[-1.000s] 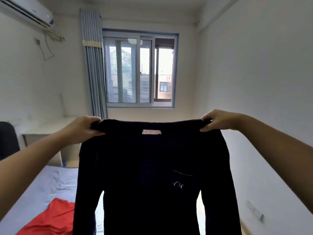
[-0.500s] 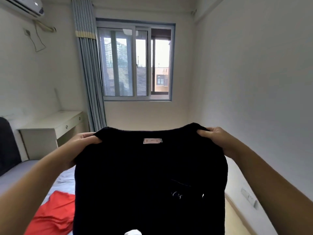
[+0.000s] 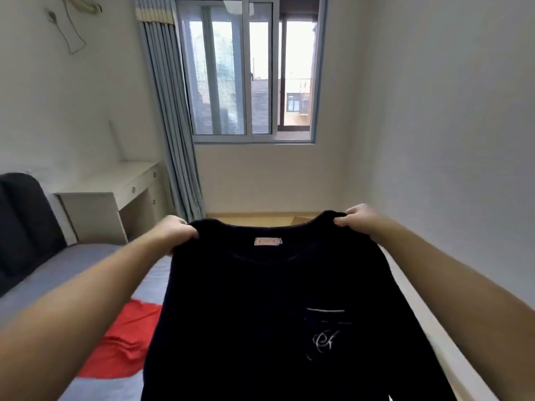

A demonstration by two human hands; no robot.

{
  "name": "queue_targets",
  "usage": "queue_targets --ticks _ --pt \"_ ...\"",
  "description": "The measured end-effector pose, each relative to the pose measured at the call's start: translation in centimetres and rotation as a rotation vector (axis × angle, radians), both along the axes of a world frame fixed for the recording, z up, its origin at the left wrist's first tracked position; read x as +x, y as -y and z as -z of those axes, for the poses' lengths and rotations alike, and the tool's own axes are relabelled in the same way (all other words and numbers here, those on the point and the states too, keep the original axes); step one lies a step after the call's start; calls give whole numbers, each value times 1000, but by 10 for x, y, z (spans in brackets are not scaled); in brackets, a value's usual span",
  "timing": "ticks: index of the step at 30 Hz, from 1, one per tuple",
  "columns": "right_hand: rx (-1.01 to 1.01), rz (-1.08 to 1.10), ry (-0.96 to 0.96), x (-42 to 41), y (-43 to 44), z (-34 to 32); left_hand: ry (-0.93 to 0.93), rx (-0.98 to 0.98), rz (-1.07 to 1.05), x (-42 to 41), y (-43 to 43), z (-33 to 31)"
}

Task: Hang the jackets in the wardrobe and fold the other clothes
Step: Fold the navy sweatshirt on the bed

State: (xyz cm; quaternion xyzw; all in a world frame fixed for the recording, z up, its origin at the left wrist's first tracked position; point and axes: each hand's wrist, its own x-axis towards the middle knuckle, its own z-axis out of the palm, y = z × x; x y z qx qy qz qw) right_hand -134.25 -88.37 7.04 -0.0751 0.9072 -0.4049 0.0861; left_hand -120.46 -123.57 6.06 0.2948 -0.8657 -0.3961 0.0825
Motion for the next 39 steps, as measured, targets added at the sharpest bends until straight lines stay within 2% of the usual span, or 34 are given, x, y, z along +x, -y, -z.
queue_targets --ticks 1,3,5,7,10,15,20,22,24,27,29,31,34,36,39 --pt "0 69 -31 -16 15 25 -4 -22 -63 -21 -1 21" --pt "-84 144 -60 -44 41 67 -69 111 -130 -59 -3 61" --pt "-232 89 1 -64 61 106 -125 261 -44 -86 -9 102" --pt "-195 -36 93 -64 74 160 -80 263 32 -93 -14 162" --pt "-46 -168 231 -32 76 280 126 155 91 -58 -23 286" --pt "277 -278 500 66 49 487 535 -5 192 54 -41 490" --pt "366 -314 620 128 41 649 775 -287 377 119 -47 639" --pt "465 -375 582 145 46 697 822 -443 428 128 -43 676" --pt "666 -476 482 157 55 729 773 -528 467 130 -35 700" --pt "851 -563 171 159 74 764 597 -707 597 122 -11 734" --pt "934 -596 34 149 86 782 624 -843 671 109 3 749" --pt "971 -605 -96 138 95 794 627 -1023 779 97 12 765" --pt "964 -586 -325 128 96 802 587 -1077 866 81 13 778" --pt "980 -580 -349 120 84 803 552 -1115 845 71 6 779" --pt "990 -591 -327 114 50 798 594 -1142 864 56 -6 769"
